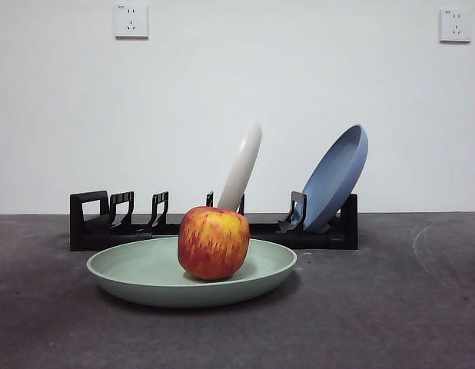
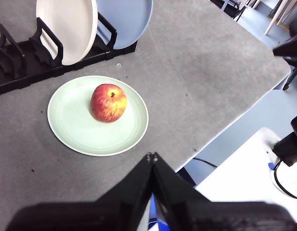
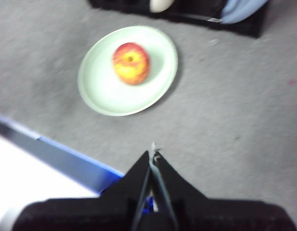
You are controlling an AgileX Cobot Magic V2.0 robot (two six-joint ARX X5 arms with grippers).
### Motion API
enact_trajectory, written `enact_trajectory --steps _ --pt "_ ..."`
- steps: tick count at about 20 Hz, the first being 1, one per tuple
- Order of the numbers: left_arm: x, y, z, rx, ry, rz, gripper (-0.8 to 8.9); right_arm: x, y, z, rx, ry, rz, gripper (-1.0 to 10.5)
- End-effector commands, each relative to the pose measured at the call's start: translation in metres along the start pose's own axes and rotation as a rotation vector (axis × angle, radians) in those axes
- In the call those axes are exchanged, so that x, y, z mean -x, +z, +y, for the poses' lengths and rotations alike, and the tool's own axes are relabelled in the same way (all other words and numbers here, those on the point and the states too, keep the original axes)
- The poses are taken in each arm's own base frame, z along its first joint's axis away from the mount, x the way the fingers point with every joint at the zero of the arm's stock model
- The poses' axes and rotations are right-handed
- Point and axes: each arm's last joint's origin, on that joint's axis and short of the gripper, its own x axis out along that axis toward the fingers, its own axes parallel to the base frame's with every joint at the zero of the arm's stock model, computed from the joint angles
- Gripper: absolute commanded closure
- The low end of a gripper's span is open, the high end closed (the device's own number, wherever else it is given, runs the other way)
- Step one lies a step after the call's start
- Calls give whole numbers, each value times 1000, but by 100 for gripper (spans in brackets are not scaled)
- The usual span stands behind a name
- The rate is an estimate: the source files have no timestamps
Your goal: Take the green plate from the plate rack,put the plate on the table,take the apple from the table,put the apple in the plate
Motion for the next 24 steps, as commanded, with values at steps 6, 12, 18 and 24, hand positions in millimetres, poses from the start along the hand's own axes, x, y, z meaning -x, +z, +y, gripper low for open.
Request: enact_trajectory --steps 6,12,18,24 --pt "-5 6 9 92 134 -38 816 -1 1 -3 -7 -123 -54 963" --pt "16 14 41 459 439 -421 816 -1 1 -3 -7 -128 -56 963" --pt "-11 -27 59 45 310 -918 816 -1 1 -3 -7 -128 -55 963" --pt "-55 -74 87 -170 327 -1165 816 -1 1 -3 -7 -128 -56 963"
